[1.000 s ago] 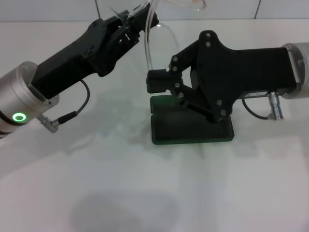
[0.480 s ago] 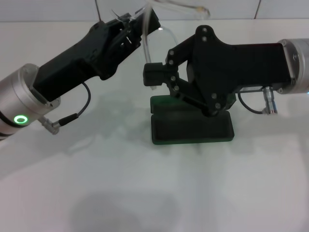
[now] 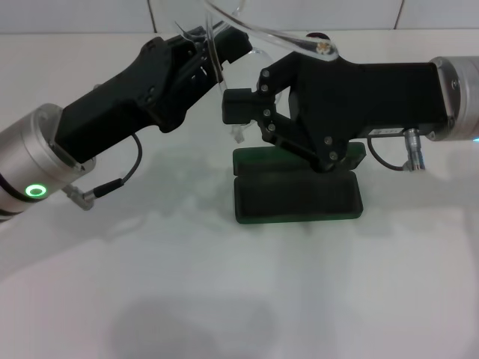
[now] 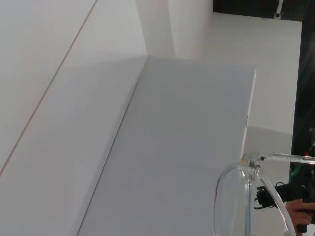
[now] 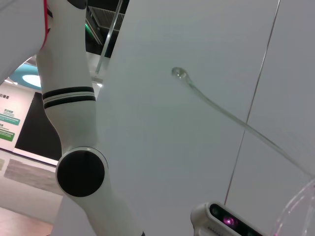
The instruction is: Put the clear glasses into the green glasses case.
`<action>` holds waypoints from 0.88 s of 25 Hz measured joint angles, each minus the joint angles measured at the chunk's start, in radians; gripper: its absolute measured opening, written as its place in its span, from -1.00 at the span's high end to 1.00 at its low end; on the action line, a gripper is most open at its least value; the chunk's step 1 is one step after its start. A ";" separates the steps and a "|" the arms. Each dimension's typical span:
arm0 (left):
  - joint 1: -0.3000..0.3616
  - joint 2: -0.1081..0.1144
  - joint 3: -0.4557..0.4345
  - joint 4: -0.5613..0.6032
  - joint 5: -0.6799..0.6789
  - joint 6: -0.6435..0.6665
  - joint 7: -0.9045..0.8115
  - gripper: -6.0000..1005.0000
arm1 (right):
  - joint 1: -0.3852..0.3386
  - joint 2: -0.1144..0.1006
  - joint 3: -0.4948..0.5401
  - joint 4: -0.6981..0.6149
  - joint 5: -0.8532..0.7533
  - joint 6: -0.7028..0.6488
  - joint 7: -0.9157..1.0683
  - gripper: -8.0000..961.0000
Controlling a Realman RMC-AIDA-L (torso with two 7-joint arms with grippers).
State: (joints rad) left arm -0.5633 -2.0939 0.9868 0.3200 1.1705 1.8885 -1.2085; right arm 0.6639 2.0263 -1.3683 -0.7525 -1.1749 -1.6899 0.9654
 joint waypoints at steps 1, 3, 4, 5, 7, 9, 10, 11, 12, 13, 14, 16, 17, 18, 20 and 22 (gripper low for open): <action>0.000 0.000 0.000 0.000 -0.001 0.000 0.002 0.75 | 0.000 0.000 0.000 0.000 0.000 0.002 0.000 0.95; 0.001 0.000 0.000 0.000 -0.003 0.001 0.008 0.75 | -0.001 0.000 -0.001 0.001 0.000 0.007 0.000 0.95; 0.000 0.000 0.000 -0.001 -0.004 0.002 0.010 0.75 | 0.000 0.000 -0.002 0.001 0.000 0.009 -0.001 0.95; 0.000 0.000 0.000 -0.001 -0.004 0.002 0.013 0.75 | 0.000 0.000 -0.002 0.001 0.000 0.010 -0.001 0.95; 0.000 0.000 0.000 -0.001 -0.005 0.004 0.017 0.75 | 0.000 0.000 -0.003 0.001 0.000 0.015 -0.002 0.95; 0.000 -0.001 0.000 -0.001 -0.005 0.005 0.022 0.75 | 0.000 0.000 -0.004 0.001 0.000 0.019 -0.003 0.95; 0.000 -0.002 0.000 -0.001 -0.005 0.005 0.025 0.75 | 0.000 -0.001 -0.004 0.001 0.000 0.020 -0.003 0.95; 0.000 -0.002 0.000 -0.001 -0.005 0.006 0.027 0.75 | 0.000 -0.001 -0.004 0.001 0.000 0.020 -0.003 0.95; 0.000 -0.002 0.000 -0.001 -0.005 0.006 0.027 0.75 | 0.000 -0.001 -0.004 0.001 0.000 0.021 -0.003 0.95; 0.000 -0.003 0.000 -0.001 -0.005 0.006 0.028 0.75 | 0.000 -0.001 -0.003 0.001 0.000 0.021 -0.004 0.95; 0.000 -0.003 0.000 -0.001 -0.005 0.006 0.029 0.75 | 0.000 -0.001 -0.003 0.002 0.000 0.021 -0.004 0.95; 0.000 -0.003 0.000 -0.001 -0.005 0.006 0.035 0.75 | 0.000 -0.002 -0.002 0.002 0.000 0.021 -0.007 0.95; 0.000 -0.003 -0.001 -0.001 -0.005 0.006 0.037 0.75 | 0.000 -0.002 -0.002 0.002 0.000 0.021 -0.008 0.95; 0.000 -0.003 -0.001 -0.001 -0.005 0.006 0.039 0.75 | 0.000 -0.002 -0.002 0.002 0.000 0.021 -0.009 0.95; 0.000 -0.003 -0.003 -0.001 -0.005 0.005 0.039 0.75 | 0.000 -0.002 -0.004 0.002 0.000 0.022 -0.011 0.95; 0.000 -0.003 -0.007 -0.001 -0.006 0.002 0.039 0.75 | 0.000 -0.002 -0.004 0.002 0.000 0.021 -0.011 0.95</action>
State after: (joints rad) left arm -0.5630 -2.0970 0.9799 0.3191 1.1645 1.8909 -1.1693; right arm 0.6643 2.0248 -1.3723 -0.7500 -1.1750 -1.6686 0.9545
